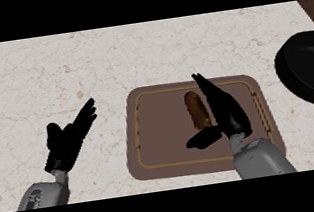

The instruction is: Pick the sweet potato from the tray and place it in the pot

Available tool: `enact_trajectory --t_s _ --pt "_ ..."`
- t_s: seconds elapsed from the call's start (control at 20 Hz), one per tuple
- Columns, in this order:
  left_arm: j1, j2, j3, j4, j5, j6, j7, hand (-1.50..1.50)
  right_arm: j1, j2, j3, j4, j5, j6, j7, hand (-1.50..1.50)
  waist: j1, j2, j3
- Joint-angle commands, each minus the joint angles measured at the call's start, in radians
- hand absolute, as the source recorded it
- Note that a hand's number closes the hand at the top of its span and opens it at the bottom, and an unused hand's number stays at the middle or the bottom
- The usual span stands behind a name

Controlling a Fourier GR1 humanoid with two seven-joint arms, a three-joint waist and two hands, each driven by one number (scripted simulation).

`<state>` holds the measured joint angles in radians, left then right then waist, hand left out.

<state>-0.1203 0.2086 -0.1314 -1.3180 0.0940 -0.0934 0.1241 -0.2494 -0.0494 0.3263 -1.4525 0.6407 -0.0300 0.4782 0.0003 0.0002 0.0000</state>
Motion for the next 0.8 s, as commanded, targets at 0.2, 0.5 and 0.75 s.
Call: enact_trajectory --t_s 0.2,0.5,0.75 --pt "0.014 -0.012 0.025 0.002 -0.013 -0.032 -0.020 0.00 0.025 0.002 -0.116 0.258 -0.079 -0.057 -0.276 -1.50 0.001 0.002 0.000" --pt "0.069 -0.006 0.016 -0.051 -0.025 -0.056 0.001 0.00 -0.043 -0.027 -0.111 0.397 -0.013 -0.057 -0.398 1.50 0.006 0.001 0.000" --pt "0.084 0.004 0.024 -0.150 -0.017 -0.045 0.063 0.00 -0.011 0.006 -0.144 0.441 -0.063 -0.093 -0.504 1.50 0.011 0.001 0.001"
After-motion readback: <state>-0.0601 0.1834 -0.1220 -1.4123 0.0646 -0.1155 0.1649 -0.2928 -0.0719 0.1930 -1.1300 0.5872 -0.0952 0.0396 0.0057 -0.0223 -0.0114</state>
